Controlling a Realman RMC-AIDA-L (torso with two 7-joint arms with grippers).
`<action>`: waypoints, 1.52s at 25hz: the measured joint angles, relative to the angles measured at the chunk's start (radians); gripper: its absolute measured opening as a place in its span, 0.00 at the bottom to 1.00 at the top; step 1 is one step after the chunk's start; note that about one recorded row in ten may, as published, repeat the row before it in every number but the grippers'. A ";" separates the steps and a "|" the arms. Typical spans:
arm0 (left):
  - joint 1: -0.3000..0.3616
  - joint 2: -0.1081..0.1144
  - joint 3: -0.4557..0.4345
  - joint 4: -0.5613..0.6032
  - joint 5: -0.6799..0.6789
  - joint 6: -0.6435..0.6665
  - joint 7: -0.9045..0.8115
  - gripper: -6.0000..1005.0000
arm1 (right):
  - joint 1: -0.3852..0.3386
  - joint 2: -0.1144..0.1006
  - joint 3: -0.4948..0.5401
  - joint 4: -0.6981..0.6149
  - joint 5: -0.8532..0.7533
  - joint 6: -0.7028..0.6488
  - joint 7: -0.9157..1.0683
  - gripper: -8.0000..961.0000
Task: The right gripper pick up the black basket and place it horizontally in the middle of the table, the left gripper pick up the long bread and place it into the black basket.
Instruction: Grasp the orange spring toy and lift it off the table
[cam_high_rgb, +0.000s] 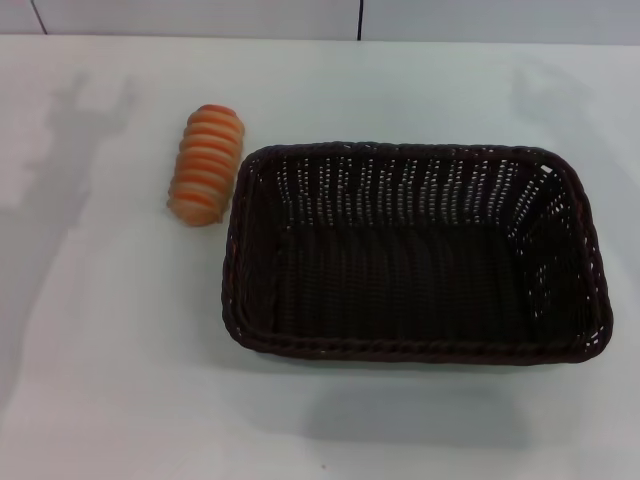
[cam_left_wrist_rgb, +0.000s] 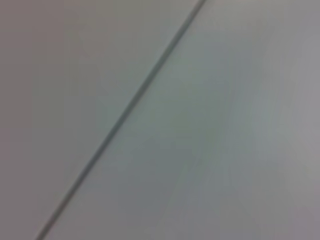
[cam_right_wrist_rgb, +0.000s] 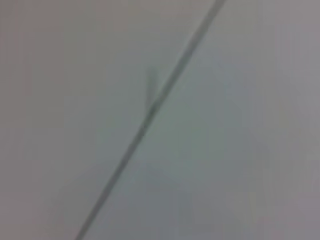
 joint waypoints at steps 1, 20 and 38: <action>0.006 0.006 0.007 -0.017 0.000 -0.017 0.000 0.86 | -0.044 0.001 -0.020 -0.021 0.001 -0.104 0.005 0.35; 0.079 -0.079 -0.089 -0.918 -0.005 -1.443 0.545 0.86 | -0.186 0.002 -0.218 -0.761 0.383 -1.259 0.038 0.35; -0.411 -0.089 -0.223 -0.683 -0.001 -2.144 0.709 0.86 | -0.143 -0.013 -0.203 -1.012 0.418 -1.427 0.412 0.36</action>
